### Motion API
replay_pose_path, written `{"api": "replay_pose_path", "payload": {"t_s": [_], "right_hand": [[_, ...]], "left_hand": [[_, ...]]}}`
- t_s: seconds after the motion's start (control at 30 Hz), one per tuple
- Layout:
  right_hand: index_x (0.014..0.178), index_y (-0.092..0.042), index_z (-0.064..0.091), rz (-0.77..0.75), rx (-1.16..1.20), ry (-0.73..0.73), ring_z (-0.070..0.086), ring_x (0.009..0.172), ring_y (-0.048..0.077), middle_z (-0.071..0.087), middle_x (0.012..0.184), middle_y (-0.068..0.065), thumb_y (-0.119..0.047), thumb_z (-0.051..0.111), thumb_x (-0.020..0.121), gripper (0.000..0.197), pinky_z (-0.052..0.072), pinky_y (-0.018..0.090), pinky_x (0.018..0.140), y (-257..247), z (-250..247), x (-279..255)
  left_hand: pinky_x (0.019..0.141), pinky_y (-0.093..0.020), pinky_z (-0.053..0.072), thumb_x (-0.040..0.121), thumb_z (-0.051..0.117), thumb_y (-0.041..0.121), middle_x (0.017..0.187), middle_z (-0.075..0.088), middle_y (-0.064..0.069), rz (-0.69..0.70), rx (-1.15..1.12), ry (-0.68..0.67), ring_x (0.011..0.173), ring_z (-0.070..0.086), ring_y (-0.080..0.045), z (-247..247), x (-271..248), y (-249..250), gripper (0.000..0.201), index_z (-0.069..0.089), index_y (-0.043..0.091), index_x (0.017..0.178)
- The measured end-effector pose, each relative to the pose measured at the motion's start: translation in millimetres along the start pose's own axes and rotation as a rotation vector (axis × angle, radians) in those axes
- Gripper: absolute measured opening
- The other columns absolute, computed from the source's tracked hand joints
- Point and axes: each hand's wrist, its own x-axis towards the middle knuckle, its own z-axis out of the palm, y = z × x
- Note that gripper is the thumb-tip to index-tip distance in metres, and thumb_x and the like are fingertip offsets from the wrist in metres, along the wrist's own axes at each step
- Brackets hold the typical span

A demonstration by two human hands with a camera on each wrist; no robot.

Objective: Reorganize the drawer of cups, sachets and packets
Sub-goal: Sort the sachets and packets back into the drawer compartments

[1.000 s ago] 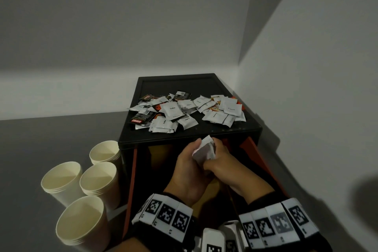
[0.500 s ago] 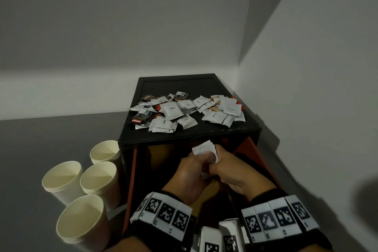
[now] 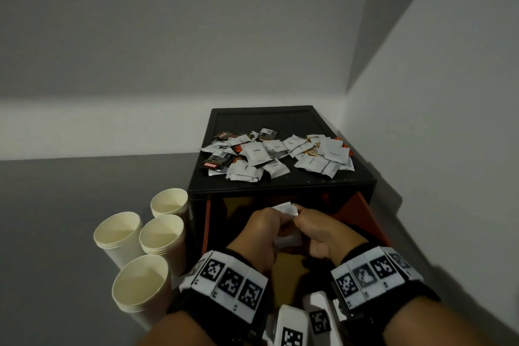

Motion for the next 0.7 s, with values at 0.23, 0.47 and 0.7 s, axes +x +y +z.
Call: {"api": "replay_pose_path", "payload": {"t_s": [0.23,0.47,0.7], "right_hand": [[0.077,-0.004,0.062,0.042,-0.004,-0.011,0.065,0.049,0.022,0.066,0.058,0.011,0.004,0.051,0.089,0.018,0.053,0.026,0.046,-18,10,18],[0.076,-0.006,0.056,0.107,-0.039,-0.11,0.054,0.058,0.021,0.054,0.066,0.01,0.007,0.042,0.09,0.023,0.047,0.032,0.054,-20,33,30],[0.129,0.004,0.049,0.012,-0.567,0.018,0.055,0.104,0.03,0.057,0.122,0.02,-0.006,0.062,0.087,0.045,0.045,0.037,0.082,-27,64,51]], "left_hand": [[0.03,-0.016,0.039,0.092,0.045,0.014,0.052,0.058,-0.007,0.047,0.018,0.007,0.039,0.057,-0.018,-35,-36,34,0.018,0.053,0.007,0.077],[0.028,-0.016,0.037,0.09,0.05,0.009,0.063,0.057,-0.009,0.178,0.06,0.267,0.051,0.055,-0.019,-84,-50,52,0.008,0.053,0.003,0.085],[0.07,-0.025,0.048,0.089,0.043,-0.011,0.128,0.054,-0.023,0.199,0.331,0.31,0.099,0.051,-0.023,-98,-28,18,0.045,0.044,-0.004,0.134]]}}
